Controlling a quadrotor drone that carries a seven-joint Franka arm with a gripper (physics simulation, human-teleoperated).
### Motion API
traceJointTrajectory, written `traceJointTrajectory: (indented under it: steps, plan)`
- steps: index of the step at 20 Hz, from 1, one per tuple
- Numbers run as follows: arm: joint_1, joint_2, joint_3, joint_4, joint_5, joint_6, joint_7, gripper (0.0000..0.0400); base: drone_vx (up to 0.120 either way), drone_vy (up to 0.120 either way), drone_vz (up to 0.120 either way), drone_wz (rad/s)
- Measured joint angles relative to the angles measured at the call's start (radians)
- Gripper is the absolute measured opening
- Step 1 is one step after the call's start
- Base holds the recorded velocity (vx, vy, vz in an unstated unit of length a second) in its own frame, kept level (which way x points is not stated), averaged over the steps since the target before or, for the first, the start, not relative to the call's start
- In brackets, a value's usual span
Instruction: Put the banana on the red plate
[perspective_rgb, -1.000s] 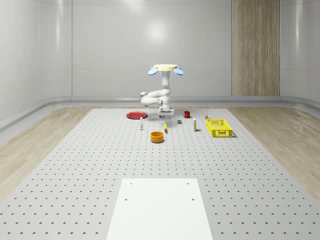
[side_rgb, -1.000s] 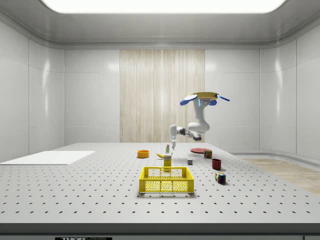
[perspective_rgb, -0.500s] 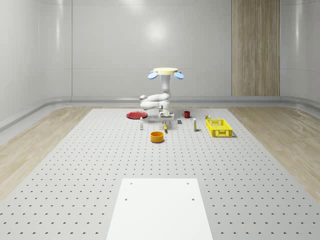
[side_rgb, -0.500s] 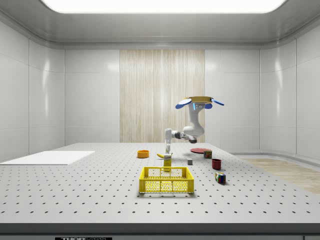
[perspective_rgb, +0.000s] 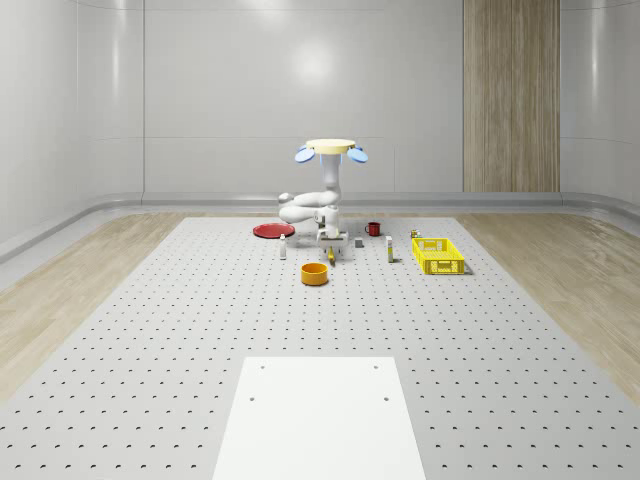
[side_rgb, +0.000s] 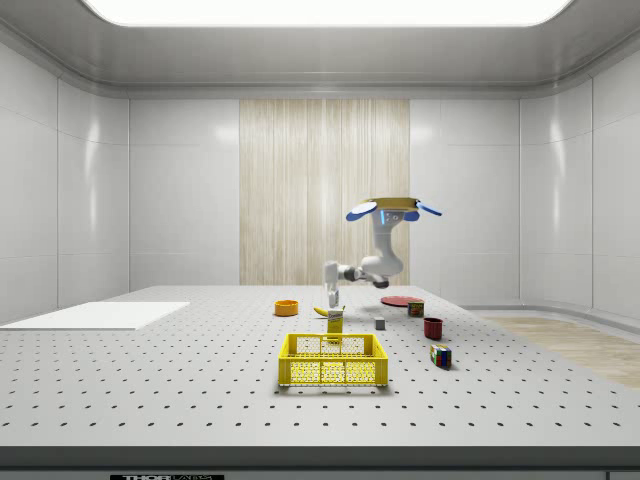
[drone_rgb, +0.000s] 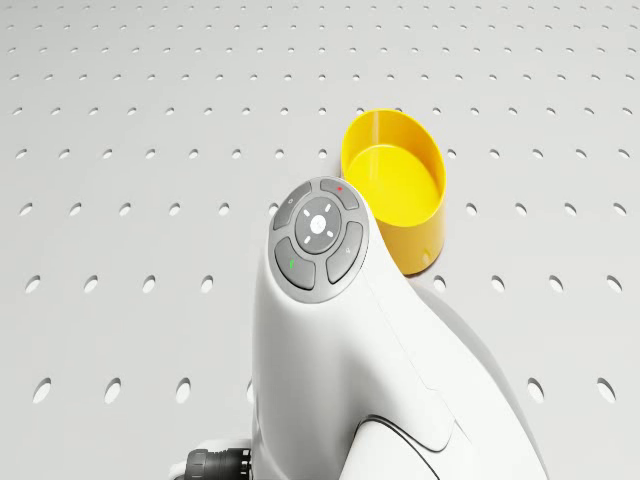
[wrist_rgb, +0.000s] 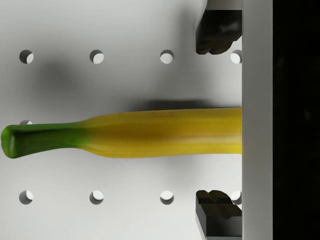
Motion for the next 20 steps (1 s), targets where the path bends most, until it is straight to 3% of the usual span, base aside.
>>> traceJointTrajectory:
  steps: [2, 20]
  plan:
    - [-0.002, -0.006, 0.001, 0.000, 0.003, 0.006, 0.001, 0.0400, 0.100, 0.000, 0.000, 0.000]
    - [0.009, -0.068, -0.104, 0.026, -0.084, 0.101, -0.023, 0.0400, 0.000, 0.000, 0.000, 0.000]
